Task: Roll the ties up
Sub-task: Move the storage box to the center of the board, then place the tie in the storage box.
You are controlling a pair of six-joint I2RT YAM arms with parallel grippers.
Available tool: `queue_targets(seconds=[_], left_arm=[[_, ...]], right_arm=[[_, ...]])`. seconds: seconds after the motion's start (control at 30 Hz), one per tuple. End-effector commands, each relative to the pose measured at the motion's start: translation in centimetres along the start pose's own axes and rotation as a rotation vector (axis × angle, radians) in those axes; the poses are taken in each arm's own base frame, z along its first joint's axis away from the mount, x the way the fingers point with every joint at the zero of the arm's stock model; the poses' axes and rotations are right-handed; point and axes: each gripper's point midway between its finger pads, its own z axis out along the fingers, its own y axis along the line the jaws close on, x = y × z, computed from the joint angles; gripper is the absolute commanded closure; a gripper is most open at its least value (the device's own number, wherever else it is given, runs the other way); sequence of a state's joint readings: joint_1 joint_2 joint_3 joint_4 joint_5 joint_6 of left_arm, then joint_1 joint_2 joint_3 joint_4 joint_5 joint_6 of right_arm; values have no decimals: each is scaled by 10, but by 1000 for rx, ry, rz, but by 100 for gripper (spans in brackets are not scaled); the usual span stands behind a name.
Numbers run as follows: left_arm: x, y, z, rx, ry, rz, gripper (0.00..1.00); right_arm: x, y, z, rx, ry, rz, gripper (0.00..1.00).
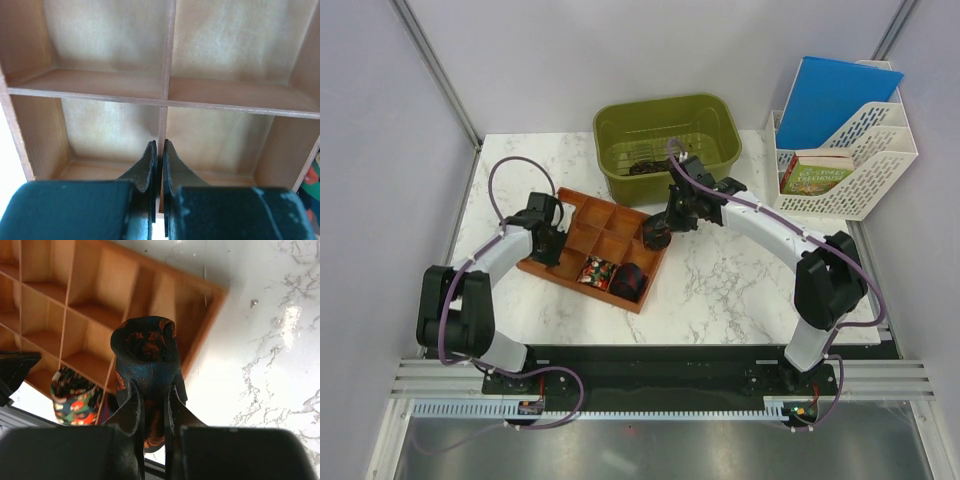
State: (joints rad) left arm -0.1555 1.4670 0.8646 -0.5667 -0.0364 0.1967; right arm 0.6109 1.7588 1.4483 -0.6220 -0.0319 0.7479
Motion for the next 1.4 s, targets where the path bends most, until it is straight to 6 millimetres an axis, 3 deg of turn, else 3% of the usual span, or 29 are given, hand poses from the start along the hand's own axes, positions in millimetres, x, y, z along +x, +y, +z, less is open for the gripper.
queue_targets(seconds=[0.0, 0.13, 0.27, 0.6, 0.73, 1.0, 1.37], left_arm=[[-19, -1, -6, -97, 23, -250, 98], [-30, -31, -15, -30, -15, -355, 98], [-31, -67, -24, 25, -44, -316, 98], [-14, -90, -27, 34, -48, -276, 98], [-14, -102, -31, 65, -63, -267, 98], [-9, -107, -31, 84, -71, -255, 98], [-7, -105, -29, 74, -70, -255, 98]], right_arm=[[-31, 7, -31, -11, -103, 70, 100], [-50, -22, -27, 104, -170, 65, 100], [-58, -37, -25, 164, -205, 50, 100], [-72, -42, -11, 211, -252, 33, 100], [-69, -40, 0, 203, -233, 50, 100], [-57, -37, 16, 193, -180, 63, 100], [-6, -52, 36, 247, -45, 74, 100]])
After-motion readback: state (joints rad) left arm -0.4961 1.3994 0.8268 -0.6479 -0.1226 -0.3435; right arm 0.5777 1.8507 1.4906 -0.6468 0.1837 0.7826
